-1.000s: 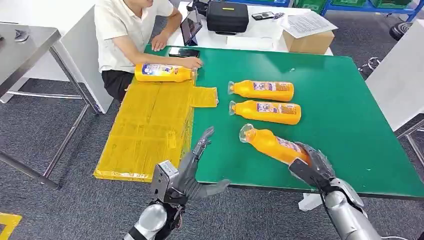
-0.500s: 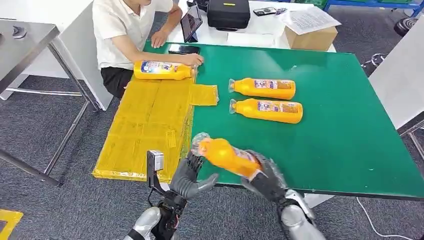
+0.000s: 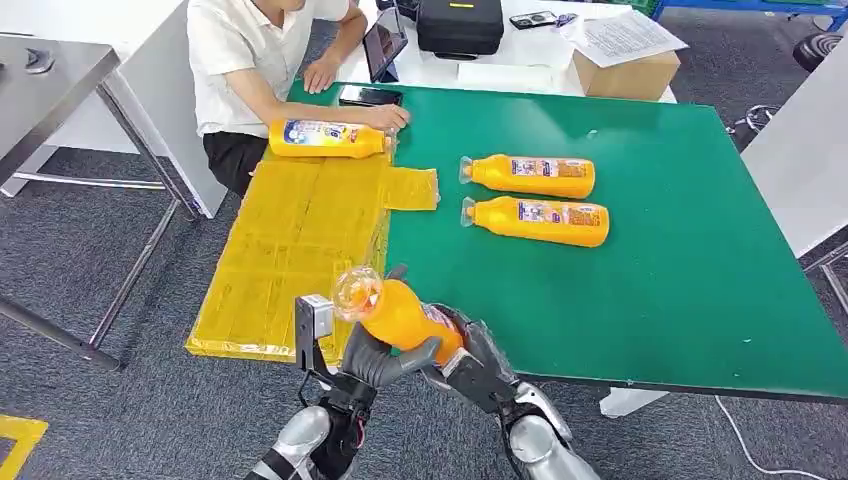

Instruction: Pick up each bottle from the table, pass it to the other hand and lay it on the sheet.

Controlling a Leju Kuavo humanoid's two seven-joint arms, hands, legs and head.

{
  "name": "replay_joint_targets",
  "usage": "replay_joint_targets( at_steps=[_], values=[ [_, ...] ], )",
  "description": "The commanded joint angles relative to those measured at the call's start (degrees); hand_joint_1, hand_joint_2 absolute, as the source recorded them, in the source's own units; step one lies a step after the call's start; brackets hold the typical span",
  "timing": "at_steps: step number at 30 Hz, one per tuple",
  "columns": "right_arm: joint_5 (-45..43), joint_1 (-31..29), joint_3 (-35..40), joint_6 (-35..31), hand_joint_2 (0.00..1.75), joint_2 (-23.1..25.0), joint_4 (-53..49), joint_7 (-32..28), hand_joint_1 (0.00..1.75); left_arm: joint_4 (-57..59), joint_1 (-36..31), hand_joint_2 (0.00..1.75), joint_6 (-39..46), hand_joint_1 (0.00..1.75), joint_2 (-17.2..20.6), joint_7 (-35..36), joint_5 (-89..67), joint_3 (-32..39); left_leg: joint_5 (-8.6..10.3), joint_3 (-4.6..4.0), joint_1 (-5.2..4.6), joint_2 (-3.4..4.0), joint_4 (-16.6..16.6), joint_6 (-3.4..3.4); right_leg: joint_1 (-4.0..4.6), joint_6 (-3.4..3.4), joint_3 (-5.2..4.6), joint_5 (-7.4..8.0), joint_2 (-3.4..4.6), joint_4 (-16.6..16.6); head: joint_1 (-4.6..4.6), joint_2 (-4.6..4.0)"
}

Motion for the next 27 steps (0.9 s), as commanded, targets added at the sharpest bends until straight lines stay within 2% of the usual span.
replay_joint_targets(
  at_steps=[1,3,4,5,6,8,9,14,23,25,27],
  values=[
    [-0.6,-4.6,7.9,1.8,1.75,2.9,11.5,-0.1,1.57,-2.5,-3.0,1.75,-0.3,1.75,0.1,-0.6,0.0,-0.5,-0.03,0.11,0.06,0.05,0.0,-0.1,0.06,-0.11,0.08,-0.02,0.07,0.0,0.0,0.0],
    [-1.3,-4.9,8.9,2.4,1.75,3.2,11.4,-1.0,1.47,-2.3,-3.3,1.75,-1.1,1.75,0.0,-0.4,0.5,-0.6,-0.06,0.19,0.05,0.05,0.0,-0.13,0.04,-0.15,0.14,-0.06,0.08,0.0,-0.02,0.0],
    [-1.5,-4.9,9.0,2.6,1.75,3.2,11.2,-1.0,1.34,-2.3,-3.2,1.75,-1.2,1.75,-0.1,-0.6,0.7,-0.3,-0.04,0.12,0.06,0.03,0.0,-0.1,0.05,-0.11,0.1,-0.03,0.05,0.0,-0.02,0.0],
    [-2.1,-4.8,9.1,2.9,1.75,3.4,10.6,-0.8,0.3,-2.5,-3.0,1.75,-1.3,1.75,-0.3,-0.8,1.1,0.0,-0.03,0.07,0.06,0.04,0.0,-0.08,0.05,-0.09,0.04,-0.02,0.05,0.0,-0.02,0.0],
    [-3.2,-4.3,9.5,3.5,1.75,3.1,9.2,-0.8,0.0,-2.9,-2.7,1.75,-1.5,1.75,-0.2,-1.1,1.5,0.5,-0.04,0.12,0.05,-0.01,0.0,-0.1,0.04,-0.12,0.09,-0.06,0.01,0.0,-0.02,0.0],
    [-3.4,-4.0,9.9,3.5,1.75,2.9,8.5,-0.8,0.0,-3.4,-2.5,1.75,-1.5,1.75,0.0,-1.3,1.6,0.8,-0.03,0.09,0.05,-0.04,0.0,-0.08,0.04,-0.1,0.07,-0.06,-0.02,0.0,0.0,0.0],
    [-4.1,-3.6,10.2,3.8,0.0,2.5,7.4,-1.0,0.0,-4.2,-2.1,1.75,-1.7,1.75,-0.2,-2.1,2.4,1.7,-0.07,0.16,0.06,-0.02,0.0,-0.11,0.04,-0.13,0.14,-0.09,0.01,0.0,0.0,0.0],
    [-6.6,-1.1,11.3,5.4,0.0,2.0,2.3,-2.6,0.0,-6.6,-2.6,1.75,-0.2,1.75,0.1,-3.6,3.2,5.2,-0.04,0.03,0.04,-0.04,0.0,-0.09,0.03,-0.11,0.02,-0.07,-0.03,0.0,-0.02,0.0],
    [-7.3,-0.5,11.8,6.2,0.0,1.2,1.6,-3.5,0.0,-6.0,-3.5,1.75,1.0,1.75,-0.1,-4.7,3.4,7.2,-0.07,0.14,0.06,-0.16,0.0,-0.15,0.04,-0.17,0.13,-0.15,-0.14,0.1,-0.02,0.0],
    [-6.9,1.1,10.9,4.1,0.0,0.5,0.1,-4.7,0.0,-5.5,-4.2,1.75,2.3,1.75,0.5,-5.4,2.3,8.4,-0.06,0.09,0.06,-0.13,0.0,-0.12,0.05,-0.14,0.1,-0.11,-0.11,0.0,-0.02,0.0],
    [-6.2,4.3,7.0,-1.7,0.0,0.0,-2.3,-6.2,0.0,-1.0,-6.7,1.75,8.3,1.75,3.2,-5.6,-6.0,7.3,-0.03,0.11,0.09,-0.25,0.0,-0.13,0.07,-0.15,0.15,-0.12,-0.23,0.0,0.0,0.0]
  ],
)
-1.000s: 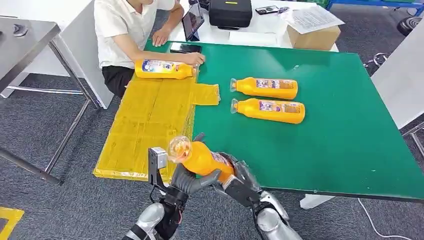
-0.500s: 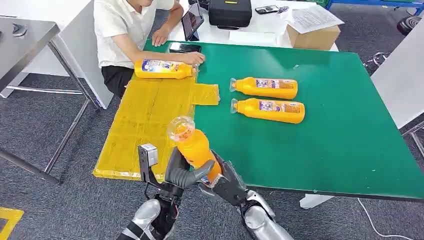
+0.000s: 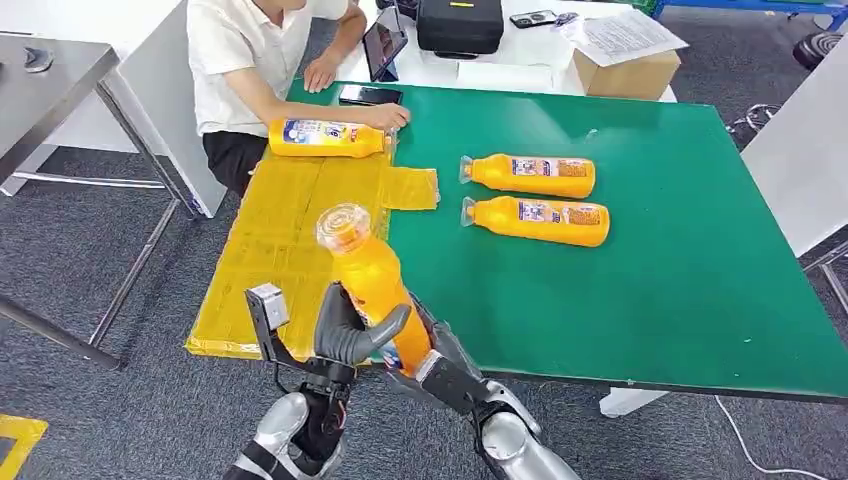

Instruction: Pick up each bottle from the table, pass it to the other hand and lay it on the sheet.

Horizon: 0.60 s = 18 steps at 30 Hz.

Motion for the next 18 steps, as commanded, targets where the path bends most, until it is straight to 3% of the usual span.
replay_joint_targets(
  at_steps=[1,3,4,5,6,8,14,18],
  values=[
    [2.2,8.1,-3.5,-12.1,0.0,-1.5,-5.5,-4.6,0.0,7.5,-8.4,1.75,12.6,1.75,4.5,-3.8,-15.8,1.1,-0.05,0.24,0.07,-0.28,-0.1,-0.14,0.07,-0.15,0.31,-0.14,-0.25,0.0,0.0,0.0],
    [10.8,10.4,-11.0,-34.1,0.0,0.1,-9.5,-6.4,0.0,11.2,-9.5,1.75,20.4,1.75,6.6,-6.4,-29.4,1.8,0.02,0.25,0.04,-0.42,-0.1,-0.14,0.04,-0.15,0.33,-0.14,-0.39,-0.1,0.0,0.0],
    [15.8,12.3,-17.4,-36.6,0.0,1.8,-13.5,-7.9,0.0,12.5,-10.0,1.75,22.9,1.75,8.0,-5.2,-36.4,1.8,0.03,0.14,0.02,-0.29,-0.1,-0.09,0.02,-0.1,0.19,-0.07,-0.27,-0.1,0.04,0.0],
    [15.3,13.4,-22.6,-36.6,0.0,3.2,-19.6,-7.9,0.0,14.9,-10.9,1.75,26.0,1.75,9.1,-3.1,-44.4,1.5,0.01,0.16,0.01,-0.26,-0.1,-0.12,0.01,-0.13,0.19,-0.1,-0.24,0.0,0.04,0.0],
    [21.5,14.6,-29.7,-36.6,0.0,5.6,-26.8,-7.9,0.0,17.0,-11.9,1.75,27.0,1.75,9.7,-0.7,-50.7,1.9,-0.02,0.25,-0.01,-0.22,-0.1,-0.18,-0.01,-0.19,0.24,-0.13,-0.2,0.0,0.04,0.0],
    [18.9,14.7,-33.7,-36.6,0.0,5.8,-32.1,-7.9,0.0,21.8,-14.6,1.75,22.6,1.75,10.1,5.8,-62.1,2.6,0.03,-0.09,-0.07,-0.11,0.0,-0.09,-0.07,-0.1,-0.1,-0.05,-0.11,0.2,0.0,0.0],
    [21.7,14.5,-38.1,-36.6,0.0,8.2,-34.5,-7.9,0.0,28.5,-18.3,1.75,17.5,1.75,9.5,12.2,-72.3,3.5,0.03,-0.03,-0.01,-0.07,0.0,-0.08,-0.01,-0.1,-0.03,-0.02,-0.1,0.1,0.04,0.0],
    [21.7,14.5,-38.1,-36.6,0.0,8.2,-34.5,-7.9,0.0,28.5,-18.3,1.75,17.5,1.75,9.5,12.2,-72.3,3.5,0.04,0.05,-0.02,-0.13,0.0,-0.11,-0.02,-0.12,0.06,-0.04,-0.17,0.1,0.02,0.0]
  ],
)
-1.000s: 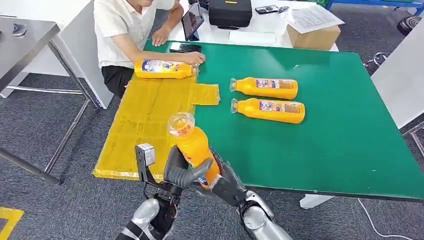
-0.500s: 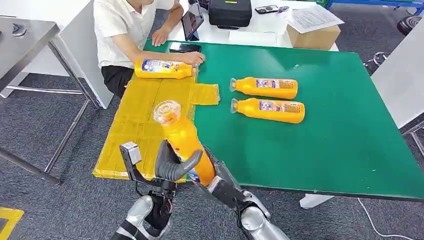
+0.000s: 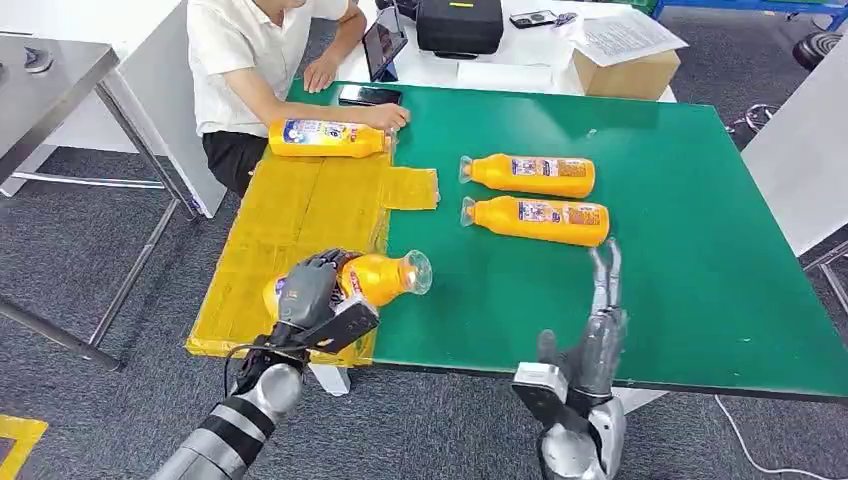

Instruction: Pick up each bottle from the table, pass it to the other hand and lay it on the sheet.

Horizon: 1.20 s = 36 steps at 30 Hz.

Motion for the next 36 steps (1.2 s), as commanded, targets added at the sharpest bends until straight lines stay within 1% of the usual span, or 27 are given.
replay_joint_targets(
  at_steps=[1,5,6,7,8,9,10,12,13,15,16,17,19,22,23,24,27,30,32,34,35,36],
  values=[
    [0.4,0.5,-8.1,0.3,0.0,2.8,-5.5,-0.1,0.0,10.3,-5.8,1.75,-0.9,1.75,1.4,1.6,-2.0,0.4,-0.04,0.14,0.02,-0.09,0.0,-0.1,0.02,-0.12,0.14,-0.09,-0.06,0.0,-0.02,0.0],
    [0.4,0.5,-8.1,0.3,0.0,2.8,-5.5,-0.1,0.0,10.3,-5.8,1.75,-0.9,1.75,1.4,1.6,-2.0,0.4,-0.04,0.11,0.04,-0.03,0.0,-0.09,0.04,-0.08,0.1,-0.06,-0.01,0.0,0.0,0.0],
    [0.4,0.5,-8.1,0.3,0.0,2.8,-5.5,-0.1,0.0,10.3,-5.8,1.75,-0.9,1.75,1.4,1.6,-2.0,0.4,-0.07,0.22,0.05,-0.06,0.0,-0.12,0.05,-0.13,0.21,-0.11,-0.03,0.0,0.0,0.0],
    [-0.4,0.6,-8.0,0.3,0.0,3.2,-5.8,-0.1,0.0,11.7,-6.7,1.75,-2.1,1.75,1.7,4.5,-4.7,-0.4,-0.05,0.14,0.04,-0.03,0.0,-0.1,0.04,-0.1,0.12,-0.08,-0.01,0.0,-0.02,0.0],
    [-1.0,0.3,-7.5,0.3,0.0,3.0,-5.2,-0.1,0.0,14.2,-8.7,1.75,-5.4,1.75,2.1,7.4,-6.9,-1.4,-0.02,0.1,0.04,-0.02,0.0,-0.08,0.04,-0.08,0.09,-0.04,0.0,0.0,0.0,0.0],
    [-2.0,0.1,-7.0,0.3,0.0,2.9,-4.6,-0.1,0.0,16.8,-10.6,1.75,-9.1,1.75,2.1,8.8,-7.8,-1.9,-0.05,0.16,0.06,-0.02,0.0,-0.12,0.06,-0.12,0.16,-0.07,0.01,0.0,0.0,0.0],
    [-3.5,-0.2,-5.9,0.3,0.0,2.4,-3.3,-0.1,0.0,19.3,-12.1,1.75,-11.6,1.75,2.0,9.0,-8.7,-1.8,0.0,0.05,0.04,-0.03,0.0,-0.08,0.03,-0.08,0.04,-0.03,-0.01,0.0,-0.02,0.0],
    [-5.2,-1.4,-3.0,0.3,0.0,1.3,-0.1,-0.1,0.0,25.8,-16.0,1.75,-18.1,1.75,1.5,8.8,-8.1,-0.9,0.01,0.08,0.07,-0.05,0.0,-0.09,0.06,-0.09,0.1,-0.01,-0.01,0.0,0.02,0.0],
    [-6.9,-1.8,-2.0,0.3,0.0,0.9,0.8,-0.1,0.0,27.4,-16.9,1.75,-19.7,1.57,1.3,8.4,-7.8,-0.4,0.01,0.16,0.07,-0.02,0.0,-0.12,0.06,-0.13,0.15,-0.01,0.03,0.0,-0.02,0.0],
    [-8.8,-2.8,0.3,0.3,0.0,0.1,3.9,-0.1,0.0,30.0,-18.6,1.75,-23.1,0.93,0.9,6.9,-6.0,1.2,0.02,0.3,0.07,0.14,-0.1,-0.15,0.07,-0.16,0.27,0.04,0.19,0.0,0.0,0.0],
    [-8.8,-2.8,0.3,0.3,0.0,0.1,3.9,-0.1,0.0,30.0,-18.6,1.75,-23.1,0.3,0.9,6.9,-6.0,1.2,0.01,0.3,0.08,0.2,-0.1,-0.12,0.07,-0.14,0.26,0.06,0.25,0.0,0.0,0.0],
    [-10.7,-3.4,2.0,0.3,0.0,-0.8,5.3,-0.1,0.0,30.6,-19.2,1.75,-27.1,0.0,0.8,4.8,-3.6,2.5,0.0,0.36,0.07,0.14,-0.1,-0.1,0.06,-0.1,0.33,0.03,0.19,0.0,0.0,0.0],
    [-11.7,-4.0,3.8,0.3,0.0,-1.8,6.8,-0.1,0.0,31.5,-19.6,1.75,-32.9,0.0,0.9,3.6,0.6,4.8,0.0,0.49,0.08,0.17,-0.1,-0.11,0.08,-0.12,0.4,0.05,0.2,0.0,0.02,0.0],
    [-12.5,-4.1,4.0,0.3,0.0,-2.0,7.4,-0.1,0.0,31.9,-20.4,1.75,-35.6,0.0,1.3,2.7,1.3,4.5,0.05,0.47,0.05,0.15,-0.1,-0.16,0.05,-0.11,0.34,0.03,0.17,0.1,-0.02,0.0],
    [-13.8,-4.2,4.4,0.3,0.0,-2.3,7.8,-0.1,0.0,32.2,-20.7,1.75,-38.8,0.0,1.3,2.6,3.1,5.1,0.04,0.48,0.08,0.15,-0.1,-0.21,0.08,-0.16,0.34,0.03,0.19,0.1,-0.02,0.0],
    [-14.8,-4.4,4.7,0.3,0.0,-2.6,8.1,-0.1,0.0,32.2,-21.1,1.75,-40.0,0.0,1.5,2.7,2.9,4.3,0.08,0.49,0.05,0.07,-0.1,-0.2,0.05,-0.12,0.36,0.0,0.11,0.1,0.02,0.0],
    [-15.2,-4.7,4.8,0.3,0.0,-2.8,8.8,-0.1,0.0,32.0,-21.8,1.75,-39.1,0.0,1.3,3.9,1.7,2.7,0.09,0.52,0.06,0.04,-0.1,-0.2,0.04,-0.1,0.44,0.0,0.12,0.1,0.02,0.0],
    [-15.5,-4.6,5.0,0.3,0.0,-2.9,8.9,-0.1,0.0,31.9,-21.8,1.75,-38.6,0.0,0.3,4.1,2.6,3.2,0.08,0.54,0.08,0.06,-0.1,-0.23,0.06,-0.14,0.47,0.01,0.16,0.1,0.02,0.0],
    [-15.8,-4.6,5.4,0.3,0.0,-3.2,9.1,-0.1,0.0,30.6,-20.9,1.75,-41.3,0.0,0.1,0.6,6.1,5.0,0.1,0.51,0.06,0.01,-0.1,-0.23,0.04,-0.15,0.43,0.0,0.1,0.2,0.0,0.0],
    [-15.8,-4.4,5.8,0.3,0.0,-3.6,9.1,-0.1,0.0,25.6,-18.2,1.75,-44.5,0.0,-0.2,-7.0,11.6,7.0,0.08,0.52,0.06,0.08,-0.1,-0.24,0.05,-0.15,0.43,0.01,0.17,0.1,0.0,0.0],
    [-15.4,-3.9,5.3,0.3,0.0,-3.5,8.8,-0.1,0.0,21.3,-16.0,1.75,-43.4,0.0,-1.0,-10.2,14.3,8.1,0.09,0.56,0.06,0.06,-0.1,-0.27,0.05,-0.18,0.45,0.01,0.16,0.1,0.0,0.0],
    [-15.4,-3.9,5.3,0.3,0.0,-3.5,8.8,-0.1,0.0,21.3,-16.0,1.75,-43.4,0.0,-1.0,-10.2,14.3,8.1,0.11,0.52,0.02,-0.02,-0.1,-0.22,0.02,-0.12,0.44,0.0,0.08,0.1,0.0,0.0]
  ],
)
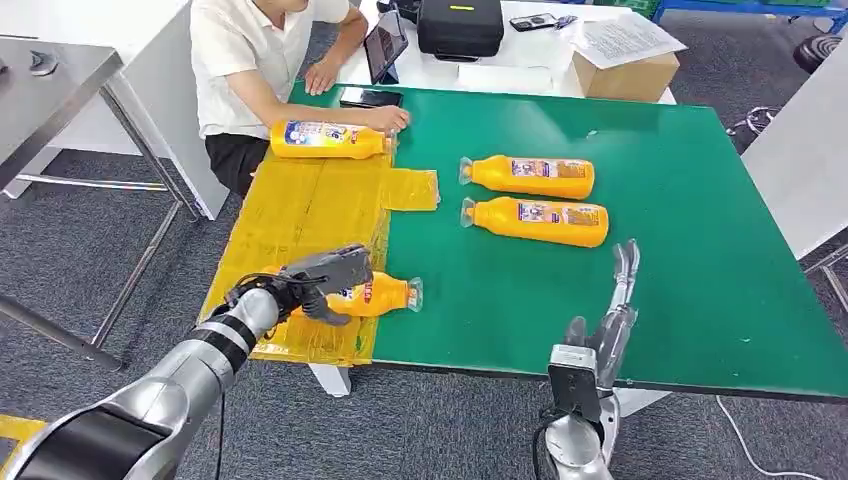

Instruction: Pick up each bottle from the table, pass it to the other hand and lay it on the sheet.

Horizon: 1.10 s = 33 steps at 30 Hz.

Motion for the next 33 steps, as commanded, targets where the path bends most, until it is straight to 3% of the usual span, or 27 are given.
replay_joint_targets(
  at_steps=[1,3,10,13,15,19,20,22,25,26,29,33],
  values=[
    [0.0,-1.7,1.7,0.2,0.0,-2.4,4.4,0.0,0.0,-5.2,4.6,1.75,-3.6,0.0,-1.6,-11.8,9.8,4.7,-0.01,0.09,0.01,0.02,-0.1,-0.05,0.01,-0.06,0.08,0.0,0.04,-0.1,0.0,0.0],
    [0.6,-0.5,0.8,0.2,0.0,-2.0,3.4,0.0,0.0,-18.3,10.8,1.75,0.6,0.0,-3.3,-15.4,14.0,6.0,-0.03,0.05,0.04,0.03,0.0,-0.06,0.04,-0.07,0.03,-0.01,0.04,0.0,0.0,0.0],
    [0.6,-0.5,0.8,0.2,0.0,-2.0,3.4,0.0,0.0,-18.3,10.8,1.75,0.6,0.0,-3.3,-15.4,14.0,6.0,-0.06,-0.12,-0.03,0.05,0.0,-0.08,-0.03,-0.09,-0.15,-0.04,0.08,0.0,-0.02,0.0],
    [2.3,1.0,-0.2,0.2,0.0,-1.2,2.5,0.0,0.0,-36.3,20.0,1.75,5.0,0.0,-6.2,-19.0,22.3,5.6,-0.07,-0.14,-0.02,0.0,0.0,-0.09,-0.02,-0.09,-0.16,-0.08,0.01,0.0,0.0,0.0],
    [3.4,1.8,-1.0,0.2,0.0,-0.7,2.8,0.0,0.0,-48.0,25.5,1.75,12.2,0.0,-7.8,-21.0,24.0,1.6,-0.05,-0.27,-0.02,0.01,0.0,-0.05,-0.02,-0.04,-0.28,-0.04,0.01,0.0,-0.02,0.0],
    [7.8,1.7,-3.5,0.2,0.0,0.1,7.2,0.0,0.0,-57.9,30.7,1.75,27.2,0.0,-8.3,-24.8,28.6,-5.4,-0.11,-0.31,-0.03,-0.03,0.0,-0.05,-0.03,-0.04,-0.29,-0.11,-0.02,0.0,0.0,0.0],
    [10.5,1.9,-4.1,0.2,1.75,0.0,8.3,0.0,0.0,-58.4,31.7,1.75,28.4,0.0,-8.1,-25.2,29.6,-5.8,-0.16,-0.25,0.0,0.03,0.0,-0.07,0.0,-0.07,-0.26,-0.13,0.05,0.0,-0.02,0.0],
    [14.2,1.6,-5.6,0.2,1.75,-0.6,9.2,0.0,0.0,-58.5,33.4,1.75,32.3,0.0,-8.9,-27.2,33.2,-4.3,-0.19,-0.2,-0.04,0.0,-0.1,-0.07,-0.02,-0.1,-0.2,-0.15,0.01,-0.1,0.04,0.0],
    [28.0,0.1,-11.6,0.2,1.75,-1.3,14.0,1.7,0.0,-59.0,34.5,1.75,32.4,0.0,-8.0,-27.6,36.0,-3.6,-0.14,-0.23,-0.04,0.04,-0.1,-0.07,-0.02,-0.1,-0.26,-0.09,0.08,-0.2,-0.02,0.0],
    [36.9,-0.7,-13.5,0.2,1.75,-2.9,15.9,6.7,0.0,-59.2,35.2,1.75,32.1,0.0,-8.0,-27.5,36.2,-3.6,-0.16,-0.15,-0.02,0.01,-0.1,-0.1,0.0,-0.14,-0.18,-0.12,0.04,-0.2,0.0,0.0],
    [46.7,-3.4,-14.6,0.2,1.75,-9.1,21.0,15.4,0.0,-55.9,35.5,1.75,35.6,0.0,-7.5,-23.8,31.3,-6.1,-0.07,-0.29,-0.04,-0.04,-0.1,-0.02,-0.03,-0.04,-0.3,-0.03,-0.02,-0.2,-0.02,0.0],
    [51.2,-5.3,-14.1,0.2,1.75,-15.3,24.4,21.9,0.0,-47.0,33.9,1.75,39.5,0.0,-8.9,-20.7,30.8,-6.8,-0.03,-0.34,-0.09,-0.16,-0.1,0.04,-0.08,0.01,-0.29,-0.03,-0.09,-0.2,-0.02,0.0]
  ],
)
